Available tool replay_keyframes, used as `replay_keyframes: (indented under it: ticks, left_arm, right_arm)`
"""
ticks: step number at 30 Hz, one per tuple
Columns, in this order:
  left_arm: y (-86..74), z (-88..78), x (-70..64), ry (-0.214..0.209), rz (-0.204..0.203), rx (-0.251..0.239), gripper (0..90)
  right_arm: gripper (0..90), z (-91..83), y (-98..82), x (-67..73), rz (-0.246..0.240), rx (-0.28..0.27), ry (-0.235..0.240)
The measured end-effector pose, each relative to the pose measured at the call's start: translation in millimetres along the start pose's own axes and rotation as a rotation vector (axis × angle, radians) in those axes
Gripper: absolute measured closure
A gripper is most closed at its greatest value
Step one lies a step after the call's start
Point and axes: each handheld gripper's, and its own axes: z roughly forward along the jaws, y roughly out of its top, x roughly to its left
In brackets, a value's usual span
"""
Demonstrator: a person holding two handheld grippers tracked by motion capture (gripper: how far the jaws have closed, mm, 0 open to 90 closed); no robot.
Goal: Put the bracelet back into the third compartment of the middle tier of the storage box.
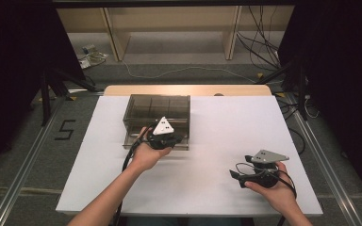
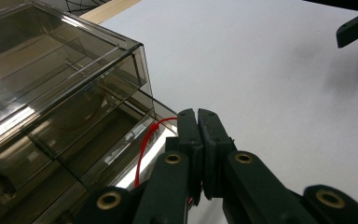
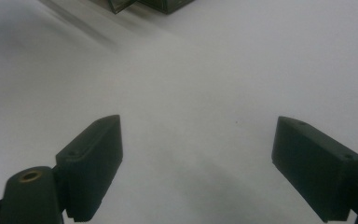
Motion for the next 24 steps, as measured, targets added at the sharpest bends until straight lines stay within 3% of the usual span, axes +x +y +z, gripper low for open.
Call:
replay_keyframes:
  ticks: [24]
  left_arm:
    - [-3.3,4.6,3.8,0.013,-0.002,0.021,88.3]
  right_arm:
    - [16.8,0.2,0.0,-0.1,0.0,0.003,0.003]
